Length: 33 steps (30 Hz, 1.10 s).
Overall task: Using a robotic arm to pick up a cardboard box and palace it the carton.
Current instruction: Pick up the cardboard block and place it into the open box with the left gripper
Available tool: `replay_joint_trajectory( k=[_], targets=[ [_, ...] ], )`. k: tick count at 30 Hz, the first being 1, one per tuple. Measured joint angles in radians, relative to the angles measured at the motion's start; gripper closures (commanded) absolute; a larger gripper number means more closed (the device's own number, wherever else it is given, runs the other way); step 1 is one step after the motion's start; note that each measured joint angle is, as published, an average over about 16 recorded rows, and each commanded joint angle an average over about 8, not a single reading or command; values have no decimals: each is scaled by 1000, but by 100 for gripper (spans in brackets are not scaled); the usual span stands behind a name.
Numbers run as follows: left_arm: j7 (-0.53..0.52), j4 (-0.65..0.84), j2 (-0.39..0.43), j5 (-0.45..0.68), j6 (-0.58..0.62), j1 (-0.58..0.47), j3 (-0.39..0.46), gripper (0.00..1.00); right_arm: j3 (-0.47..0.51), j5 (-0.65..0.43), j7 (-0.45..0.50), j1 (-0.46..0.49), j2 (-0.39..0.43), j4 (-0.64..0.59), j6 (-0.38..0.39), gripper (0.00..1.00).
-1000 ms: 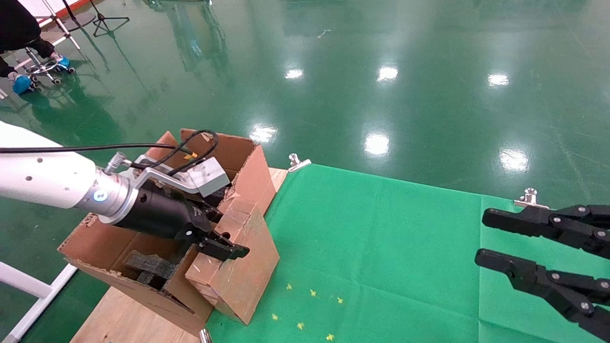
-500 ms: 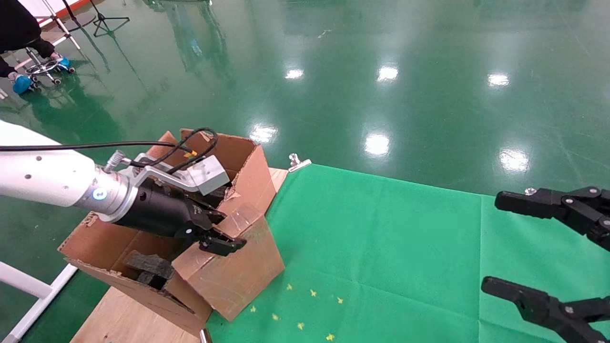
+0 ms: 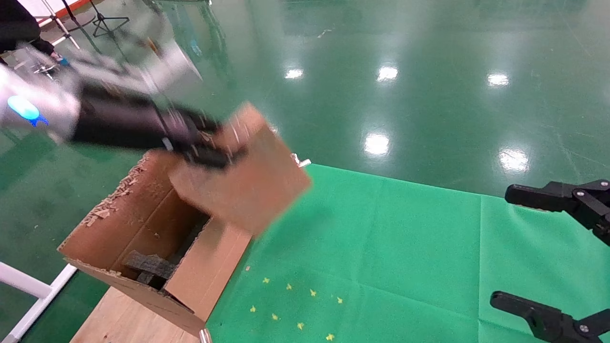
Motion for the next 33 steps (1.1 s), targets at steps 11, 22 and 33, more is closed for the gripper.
replay_joint_trajectory(
  k=[11, 22, 33],
  targets=[
    [144, 110, -100, 116, -14, -92, 5, 100, 0, 0, 0, 0, 0, 0, 0, 0],
    [247, 355, -152, 131, -213, 63, 31, 100, 0, 0, 0, 0, 0, 0, 0, 0],
    [300, 582, -100, 138, -371, 125, 35, 100, 0, 0, 0, 0, 0, 0, 0, 0]
  ],
)
